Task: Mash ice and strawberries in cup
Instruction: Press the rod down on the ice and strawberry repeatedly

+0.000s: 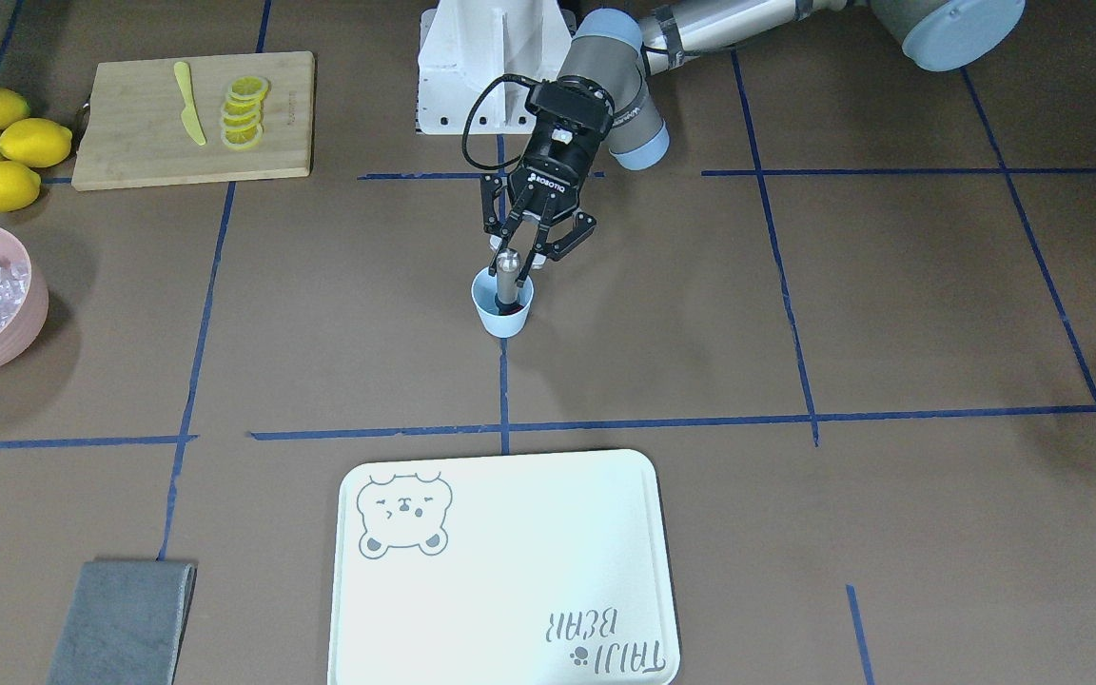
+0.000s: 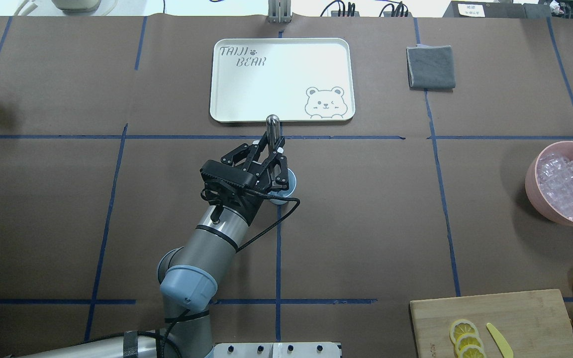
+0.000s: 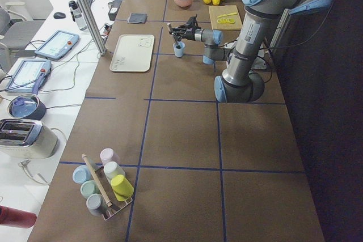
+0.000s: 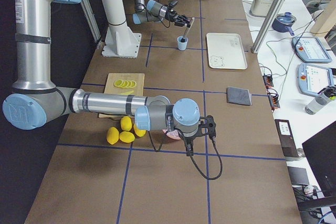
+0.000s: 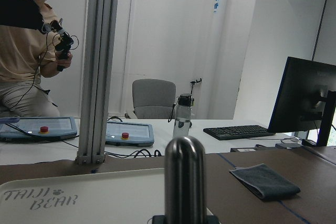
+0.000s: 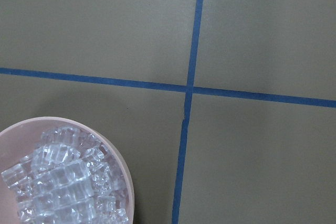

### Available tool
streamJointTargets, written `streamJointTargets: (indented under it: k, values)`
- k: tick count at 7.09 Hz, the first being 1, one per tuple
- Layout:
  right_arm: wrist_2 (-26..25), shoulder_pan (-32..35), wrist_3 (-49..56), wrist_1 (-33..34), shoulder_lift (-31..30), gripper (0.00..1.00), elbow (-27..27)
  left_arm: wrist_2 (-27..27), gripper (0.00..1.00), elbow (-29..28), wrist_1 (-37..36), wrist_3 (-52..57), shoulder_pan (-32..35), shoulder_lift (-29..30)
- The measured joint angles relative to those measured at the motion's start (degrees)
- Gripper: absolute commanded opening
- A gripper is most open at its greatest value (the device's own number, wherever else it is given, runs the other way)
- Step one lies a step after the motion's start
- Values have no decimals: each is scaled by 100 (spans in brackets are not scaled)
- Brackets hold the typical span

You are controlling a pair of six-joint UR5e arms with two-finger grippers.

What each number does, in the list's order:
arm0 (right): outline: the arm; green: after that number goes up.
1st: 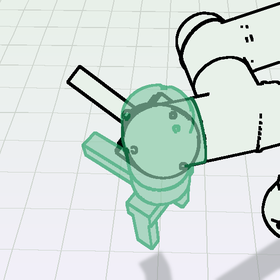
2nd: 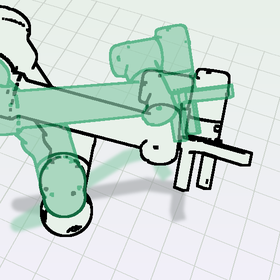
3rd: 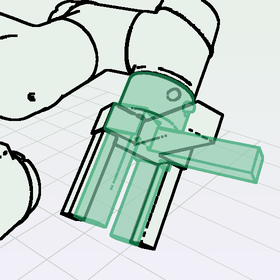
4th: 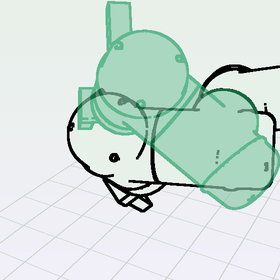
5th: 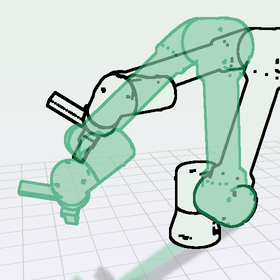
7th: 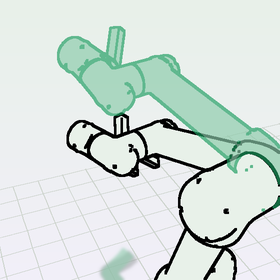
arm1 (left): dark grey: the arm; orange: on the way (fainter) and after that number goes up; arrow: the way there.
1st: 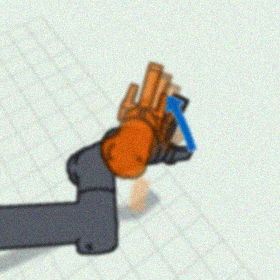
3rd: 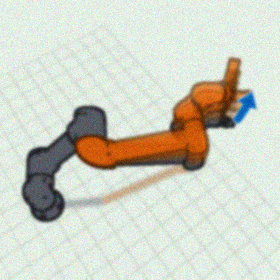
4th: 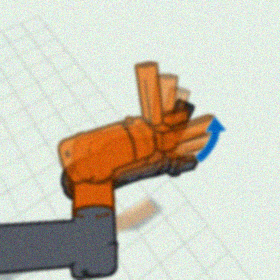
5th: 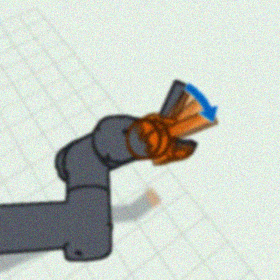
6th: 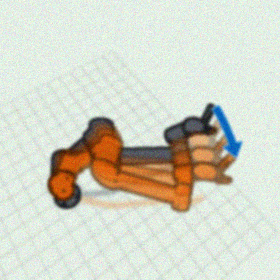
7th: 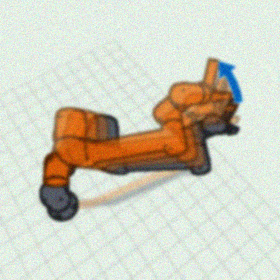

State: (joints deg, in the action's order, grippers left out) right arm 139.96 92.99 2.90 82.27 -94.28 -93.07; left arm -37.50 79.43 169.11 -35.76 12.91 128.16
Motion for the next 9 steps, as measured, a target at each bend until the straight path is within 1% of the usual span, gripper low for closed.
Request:
streamJointTargets:
  k: [6, 7, 9]
  values:
    - [-1, 0, 0, -1, -3, 99, 14, -17, 0, -17, 6, -19, -5, 24]
    - [-3, 0, 0, -1, -3, 99, 19, -44, 0, 74, 6, -13, 5, 22]
    - [2, -3, 6, -27, 2, 99, 76, -182, 0, 457, -3, 42, 52, -8]
